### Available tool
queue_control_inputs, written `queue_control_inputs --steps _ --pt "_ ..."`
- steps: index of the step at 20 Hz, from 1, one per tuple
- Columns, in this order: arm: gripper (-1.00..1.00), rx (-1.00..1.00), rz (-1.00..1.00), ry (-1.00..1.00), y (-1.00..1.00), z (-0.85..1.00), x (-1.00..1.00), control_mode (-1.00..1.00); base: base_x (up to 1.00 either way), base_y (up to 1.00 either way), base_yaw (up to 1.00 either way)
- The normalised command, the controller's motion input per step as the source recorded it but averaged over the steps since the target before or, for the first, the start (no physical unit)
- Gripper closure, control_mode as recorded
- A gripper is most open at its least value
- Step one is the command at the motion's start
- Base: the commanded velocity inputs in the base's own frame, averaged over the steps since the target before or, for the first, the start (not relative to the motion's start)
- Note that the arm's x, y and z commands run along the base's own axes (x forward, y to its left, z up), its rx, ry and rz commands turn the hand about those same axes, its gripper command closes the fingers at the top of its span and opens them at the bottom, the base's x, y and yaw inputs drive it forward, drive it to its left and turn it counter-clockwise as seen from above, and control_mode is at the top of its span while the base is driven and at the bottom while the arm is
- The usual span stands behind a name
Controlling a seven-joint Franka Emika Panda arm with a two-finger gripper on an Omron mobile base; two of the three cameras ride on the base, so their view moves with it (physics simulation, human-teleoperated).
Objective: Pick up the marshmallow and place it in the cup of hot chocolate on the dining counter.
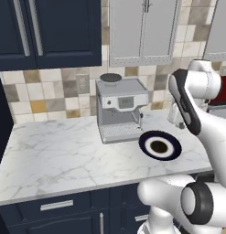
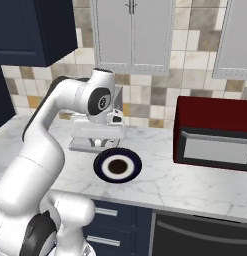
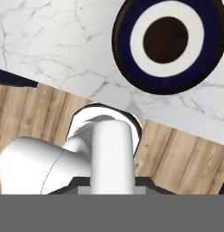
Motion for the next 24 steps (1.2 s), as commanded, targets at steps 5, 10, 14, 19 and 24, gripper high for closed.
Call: queue_control_inputs --steps 5,10,14,19,24 --pt "1.00 -0.02 0.03 0.00 0.01 0.01 -0.32 1.00 -0.59 0.01 0.05" --pt "1.00 0.00 0.00 0.00 0.00 0.00 0.00 1.00 -0.96 -0.18 0.02" --pt "1.00 0.00 0.00 0.00 0.00 0.00 0.00 1.00 -0.36 -0.79 -0.25" --pt "1.00 0.00 0.00 0.00 0.00 0.00 0.00 1.00 0.00 -0.33 -0.84" --pt "1.00 0.00 0.00 0.00 0.00 0.00 0.00 1.00 0.00 0.00 -0.99"
